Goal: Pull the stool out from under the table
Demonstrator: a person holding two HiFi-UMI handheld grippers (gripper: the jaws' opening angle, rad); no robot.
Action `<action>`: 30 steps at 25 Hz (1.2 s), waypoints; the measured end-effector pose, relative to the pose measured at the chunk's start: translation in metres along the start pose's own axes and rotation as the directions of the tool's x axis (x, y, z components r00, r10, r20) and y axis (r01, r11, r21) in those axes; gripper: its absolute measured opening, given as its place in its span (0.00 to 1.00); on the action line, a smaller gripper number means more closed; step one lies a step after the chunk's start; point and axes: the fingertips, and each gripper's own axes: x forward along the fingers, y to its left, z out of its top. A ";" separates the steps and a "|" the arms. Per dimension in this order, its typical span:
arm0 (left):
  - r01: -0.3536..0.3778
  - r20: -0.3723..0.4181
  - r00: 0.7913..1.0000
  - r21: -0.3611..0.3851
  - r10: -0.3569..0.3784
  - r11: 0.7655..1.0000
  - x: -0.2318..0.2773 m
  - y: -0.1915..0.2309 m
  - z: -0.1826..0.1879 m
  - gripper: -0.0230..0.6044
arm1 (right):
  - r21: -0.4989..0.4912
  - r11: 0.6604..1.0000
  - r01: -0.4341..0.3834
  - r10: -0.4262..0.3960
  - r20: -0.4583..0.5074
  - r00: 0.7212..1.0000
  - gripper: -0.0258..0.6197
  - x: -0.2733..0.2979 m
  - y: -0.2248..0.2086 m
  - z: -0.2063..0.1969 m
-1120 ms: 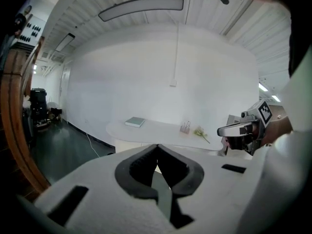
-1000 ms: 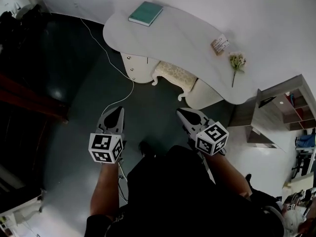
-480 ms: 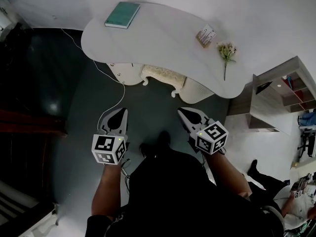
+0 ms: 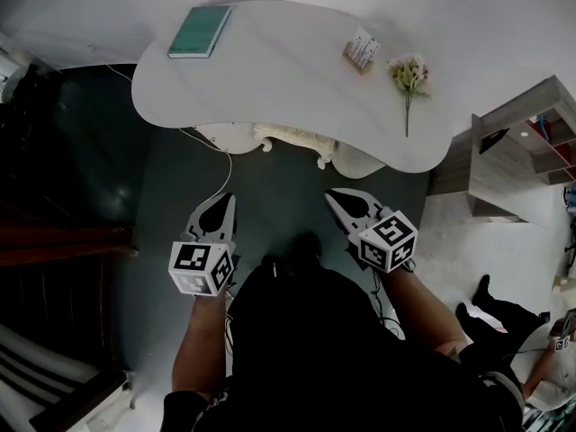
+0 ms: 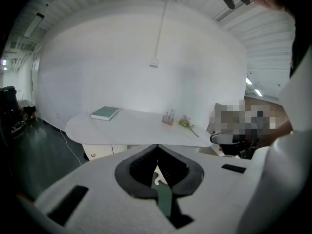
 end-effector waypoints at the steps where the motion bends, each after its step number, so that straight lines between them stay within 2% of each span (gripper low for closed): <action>1: 0.004 -0.011 1.000 0.002 -0.004 1.000 0.003 -0.003 -0.002 0.05 | 0.006 1.000 0.003 -0.003 0.001 1.000 0.05 -0.001 -0.003 -0.002; 7: 0.051 -0.043 0.998 0.013 -0.050 0.999 0.022 -0.006 -0.009 0.05 | 0.053 0.998 0.047 -0.047 -0.005 0.999 0.05 -0.002 -0.015 -0.016; 13: 0.120 -0.048 0.992 0.036 -0.118 0.992 0.033 0.021 -0.012 0.05 | 0.065 0.991 0.115 -0.114 -0.019 0.993 0.09 0.021 -0.004 -0.020; 20: 0.223 -0.065 0.974 0.062 -0.219 0.973 0.041 0.082 -0.021 0.05 | 0.125 0.964 0.235 -0.236 -0.009 0.972 0.11 0.075 0.026 -0.010; 24: 0.290 -0.105 0.954 0.095 -0.280 0.952 0.047 0.114 -0.032 0.05 | 0.125 0.946 0.300 -0.300 -0.021 0.954 0.14 0.102 0.041 -0.020; 27: 0.322 -0.139 0.942 0.125 -0.305 0.939 0.056 0.129 -0.042 0.05 | 0.133 0.931 0.339 -0.339 -0.026 0.941 0.15 0.115 0.047 -0.027; 30: 0.332 -0.149 0.938 0.115 -0.314 0.936 0.065 0.133 -0.051 0.05 | 0.147 0.920 0.364 -0.363 -0.035 0.931 0.17 0.115 0.044 -0.040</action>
